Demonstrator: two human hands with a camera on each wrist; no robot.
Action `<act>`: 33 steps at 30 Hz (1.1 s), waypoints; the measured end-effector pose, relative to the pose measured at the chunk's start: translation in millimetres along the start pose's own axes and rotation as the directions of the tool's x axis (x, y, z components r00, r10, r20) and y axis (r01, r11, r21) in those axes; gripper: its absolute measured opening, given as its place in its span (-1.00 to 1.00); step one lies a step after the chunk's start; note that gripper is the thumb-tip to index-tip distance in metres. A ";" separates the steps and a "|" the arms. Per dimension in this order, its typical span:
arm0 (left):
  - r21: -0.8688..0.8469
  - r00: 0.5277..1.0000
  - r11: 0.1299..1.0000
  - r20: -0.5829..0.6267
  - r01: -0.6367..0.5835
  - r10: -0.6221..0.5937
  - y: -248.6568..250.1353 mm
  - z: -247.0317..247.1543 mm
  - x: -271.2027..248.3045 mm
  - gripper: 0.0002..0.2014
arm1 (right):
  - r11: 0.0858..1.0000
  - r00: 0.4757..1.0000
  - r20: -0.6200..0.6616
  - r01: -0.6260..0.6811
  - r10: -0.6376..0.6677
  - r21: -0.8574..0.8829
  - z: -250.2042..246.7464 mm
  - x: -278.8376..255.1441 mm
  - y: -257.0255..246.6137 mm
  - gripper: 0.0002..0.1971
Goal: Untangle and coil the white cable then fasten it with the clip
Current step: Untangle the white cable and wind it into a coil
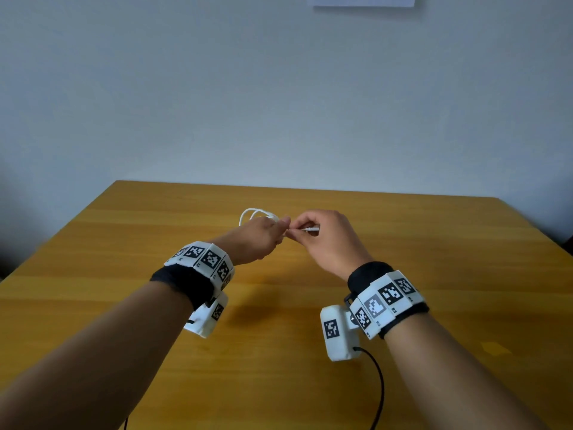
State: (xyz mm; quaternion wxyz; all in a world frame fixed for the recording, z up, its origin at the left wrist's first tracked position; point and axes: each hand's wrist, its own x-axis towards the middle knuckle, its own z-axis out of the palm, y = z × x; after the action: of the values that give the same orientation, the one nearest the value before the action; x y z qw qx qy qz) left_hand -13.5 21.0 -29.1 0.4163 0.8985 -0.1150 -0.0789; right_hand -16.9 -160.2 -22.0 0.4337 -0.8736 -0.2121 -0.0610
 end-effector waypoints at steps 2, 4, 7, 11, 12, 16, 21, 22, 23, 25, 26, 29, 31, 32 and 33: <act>-0.175 0.997 0.985 0.070 0.000 0.012 1.7 1.9 1.9 -0.41 | 0.999 1.000 -0.020 -0.014 0.014 0.035 -1.6 1.0 4.0 -0.89; -0.306 0.988 0.951 0.154 0.034 0.015 6.3 2.6 2.4 -0.42 | 0.996 1.000 -0.012 -0.020 0.021 0.081 -1.5 1.8 7.5 -0.92; -0.490 0.971 0.865 0.238 0.105 0.017 7.8 0.1 4.3 -0.45 | 0.990 1.000 0.000 -0.015 0.015 0.143 0.3 4.5 14.2 -0.83; -0.638 0.942 0.747 0.332 0.188 0.047 14.8 -3.3 1.1 -0.48 | 0.935 0.986 0.165 -0.070 0.013 0.346 -0.6 7.0 12.3 -0.62; -0.668 0.937 0.718 0.343 0.195 0.064 14.8 -3.3 1.4 -0.46 | 0.913 0.982 0.189 -0.093 0.018 0.397 0.0 8.5 11.3 -0.66; -0.800 0.929 0.556 0.349 0.226 0.125 11.4 -2.3 5.6 -0.49 | 0.939 0.993 0.109 -0.068 0.033 0.337 5.7 12.3 11.0 -0.57; -0.848 0.963 0.462 0.261 0.259 -0.061 9.3 4.6 18.4 -0.47 | 0.986 0.993 0.115 -0.052 0.034 0.160 7.9 10.8 15.7 -0.58; -0.848 0.966 0.464 0.235 0.256 -0.105 8.7 7.0 20.9 -0.46 | 0.989 0.989 0.139 -0.064 0.045 0.136 9.3 9.6 17.1 -0.62; -0.848 0.969 0.470 0.204 0.247 -0.140 8.1 9.3 23.2 -0.45 | 0.993 0.985 0.168 -0.067 0.049 0.100 10.6 8.5 18.8 -0.65; -0.846 0.967 0.478 0.156 0.235 -0.201 7.8 13.7 26.5 -0.46 | 0.998 0.974 0.219 -0.063 0.057 0.022 13.2 6.9 23.6 -0.67; -0.845 0.964 0.481 0.138 0.235 -0.228 8.8 16.2 28.2 -0.47 | 0.997 0.971 0.228 -0.076 0.071 0.015 13.8 7.1 26.2 -0.71; -0.774 0.961 0.612 -0.017 0.161 -0.274 11.4 23.8 33.3 -0.51 | 0.992 0.973 0.205 -0.114 0.103 0.045 11.9 7.2 29.8 -0.71; -0.710 0.952 0.699 -0.151 0.081 -0.265 10.5 27.2 36.0 -0.53 | 0.993 0.980 0.172 -0.110 0.102 0.038 10.9 7.0 30.4 -0.67; -0.692 0.952 0.720 -0.181 0.055 -0.246 9.7 28.5 36.4 -0.52 | 0.994 0.982 0.157 -0.108 0.102 0.033 10.8 6.6 30.1 -0.65; -0.668 0.956 0.743 -0.194 0.035 -0.220 8.4 30.0 36.2 -0.50 | 0.993 0.984 0.143 -0.114 0.108 0.033 10.8 6.2 29.8 -0.65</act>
State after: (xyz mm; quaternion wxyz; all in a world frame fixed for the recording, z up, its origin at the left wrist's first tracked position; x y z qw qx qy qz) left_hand 12.9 -16.0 -43.6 0.7105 0.7022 0.0379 -0.0241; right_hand 0.5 -165.7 -48.7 0.4381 -0.8772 -0.1944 0.0298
